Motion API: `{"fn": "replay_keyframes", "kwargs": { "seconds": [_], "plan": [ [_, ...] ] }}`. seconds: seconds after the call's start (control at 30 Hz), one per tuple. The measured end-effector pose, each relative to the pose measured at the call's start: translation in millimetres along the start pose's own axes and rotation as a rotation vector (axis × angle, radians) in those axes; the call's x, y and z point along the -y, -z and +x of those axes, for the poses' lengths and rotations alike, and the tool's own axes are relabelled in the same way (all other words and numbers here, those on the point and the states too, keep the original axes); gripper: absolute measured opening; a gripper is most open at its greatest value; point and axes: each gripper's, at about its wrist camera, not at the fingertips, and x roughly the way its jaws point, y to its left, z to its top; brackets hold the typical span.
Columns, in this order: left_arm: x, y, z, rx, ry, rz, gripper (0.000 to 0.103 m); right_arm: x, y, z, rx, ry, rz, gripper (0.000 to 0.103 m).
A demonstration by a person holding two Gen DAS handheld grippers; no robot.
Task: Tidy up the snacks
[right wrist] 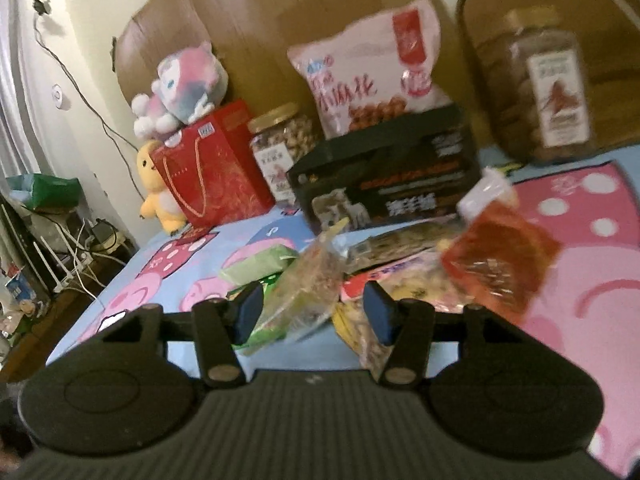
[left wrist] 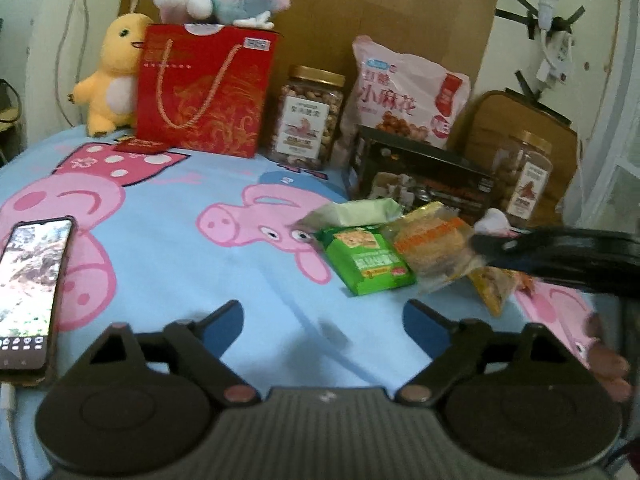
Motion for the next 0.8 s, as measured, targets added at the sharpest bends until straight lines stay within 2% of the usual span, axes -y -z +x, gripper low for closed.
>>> {"fn": "replay_keyframes", "kwargs": {
  "seconds": [0.03, 0.13, 0.23, 0.33, 0.4, 0.43, 0.47, 0.53, 0.57, 0.67, 0.8],
  "plan": [
    [0.1, -0.5, 0.9, -0.007, 0.014, 0.001, 0.081, 2.0, -0.2, 6.9, -0.027, -0.009, 0.012, 0.024],
    [1.0, -2.1, 3.6, -0.027, 0.082, -0.003, 0.077, 8.6, 4.4, 4.2, -0.06, -0.052, 0.064, 0.022],
    [4.5, -6.6, 8.3, -0.043, 0.166, -0.005, 0.077, 15.3, 11.3, -23.2, -0.065, -0.073, 0.052, 0.022],
    [14.1, -10.8, 13.8, -0.053, 0.256, 0.01, 0.077, 31.4, 19.2, -47.3, -0.1, -0.135, 0.02, 0.022],
    [22.7, -14.2, 20.8, -0.069, 0.295, 0.03, 0.077, 45.1, 25.3, -65.8, -0.11, -0.137, 0.003, 0.022],
    [27.5, -15.9, 25.3, -0.079, 0.313, 0.04, 0.077, 51.3, 27.5, -74.0, -0.1, -0.104, -0.004, 0.026],
    [33.6, -17.6, 30.4, -0.088, 0.328, 0.049, 0.077, 58.1, 29.4, -85.3, -0.061, -0.034, -0.007, 0.029],
    [44.6, -21.0, 41.8, -0.111, 0.349, 0.063, 0.077, 67.3, 29.7, -99.7, 0.02, 0.082, -0.01, 0.029],
    [50.0, -22.0, 46.5, -0.119, 0.36, 0.072, 0.077, 70.3, 30.0, -106.5, 0.036, 0.096, -0.005, 0.029],
    [64.7, -21.0, 59.7, -0.149, 0.368, 0.115, 0.077, 68.7, 36.5, -117.0, 0.033, 0.038, 0.01, 0.032],
    [67.9, -11.5, 67.1, -0.223, 0.398, 0.105, 0.061, 52.5, 53.0, -109.0, -0.049, -0.039, -0.022, 0.036]
  ]
}}
